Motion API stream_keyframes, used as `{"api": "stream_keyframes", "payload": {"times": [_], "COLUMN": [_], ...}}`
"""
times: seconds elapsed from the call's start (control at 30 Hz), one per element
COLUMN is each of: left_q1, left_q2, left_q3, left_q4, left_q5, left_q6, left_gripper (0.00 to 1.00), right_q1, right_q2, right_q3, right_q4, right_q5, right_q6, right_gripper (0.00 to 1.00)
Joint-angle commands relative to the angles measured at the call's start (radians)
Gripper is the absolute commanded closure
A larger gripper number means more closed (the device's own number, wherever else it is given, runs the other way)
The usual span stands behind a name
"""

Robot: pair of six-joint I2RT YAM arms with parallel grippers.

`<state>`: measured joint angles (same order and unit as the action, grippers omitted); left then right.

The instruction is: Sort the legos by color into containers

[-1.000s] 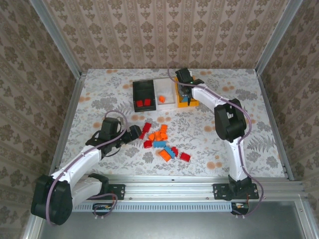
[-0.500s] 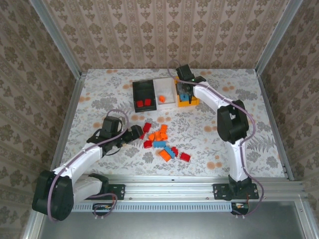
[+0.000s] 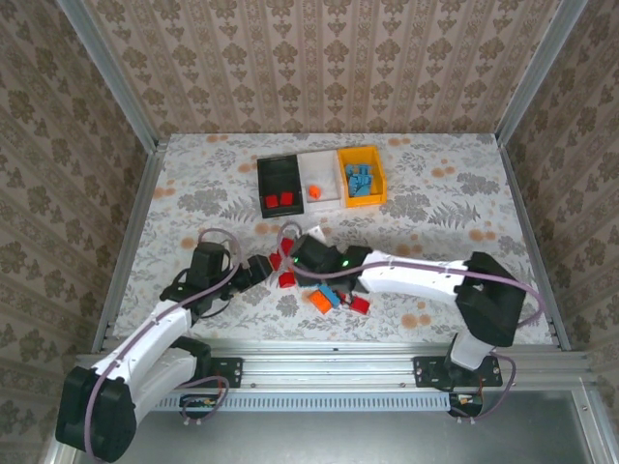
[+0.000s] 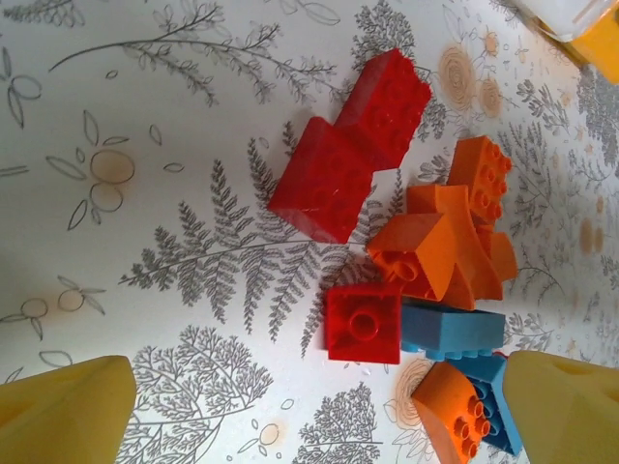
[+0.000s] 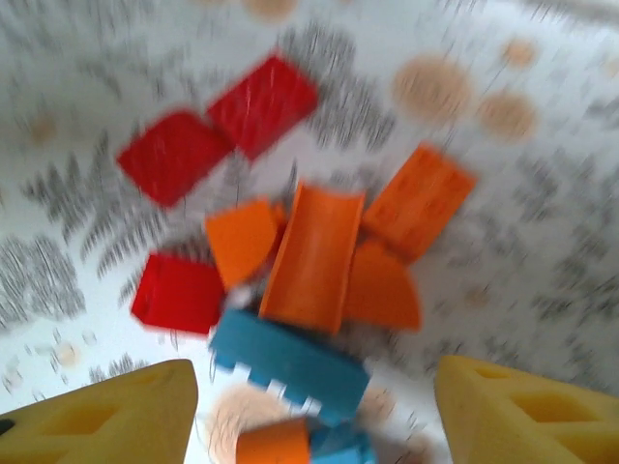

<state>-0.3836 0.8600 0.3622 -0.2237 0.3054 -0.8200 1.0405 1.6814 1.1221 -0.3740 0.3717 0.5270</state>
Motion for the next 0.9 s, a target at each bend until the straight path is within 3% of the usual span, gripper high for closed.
{"api": "stream_keyframes", "payload": {"times": [0.0,0.1,0.23,0.37,0.63,0.87], "left_q1": [0.005,-0.001,-0.025,-0.035,-0.035,-0.035], "left_q2": [-0.042,-0.066,-0.078,-0.081,-0.090,-0.092], "left_q3": [-0.019,-0.047,-0.057,-0.058,-0.065,-0.066], "left_q4": [-0.011,0.031,0.047,0.032,0.030,0.027], "left_q5": [-0.006,0.005,0.003,-0.003,-0.012,-0.015], "left_q6": [-0.034,-0.058,-0.073,-0.067,-0.062,-0.054], "left_gripper": [0.00,0.00,0.00,0.00,0.00,0.00], "right_q1": [0.029,0.027,0.007,-0.012,-0.030,-0.030], "right_q2": [0.030,0.073,0.115,0.154,0.203,0.244], "right_q3": [-0.008,0.010,0.044,0.083,0.106,0.138], "right_q4": [-0.049,-0.070,-0.065,-0.090,-0.055,-0.080], "right_q5": [0.068,0.063,0.003,-0.028,-0.083,-0.038], "right_q6": [0.043,0.014,0.026,0.108,0.249,0.303], "right_gripper": [0.42,0.42,0.28,0.22,0.21,0.22]}}
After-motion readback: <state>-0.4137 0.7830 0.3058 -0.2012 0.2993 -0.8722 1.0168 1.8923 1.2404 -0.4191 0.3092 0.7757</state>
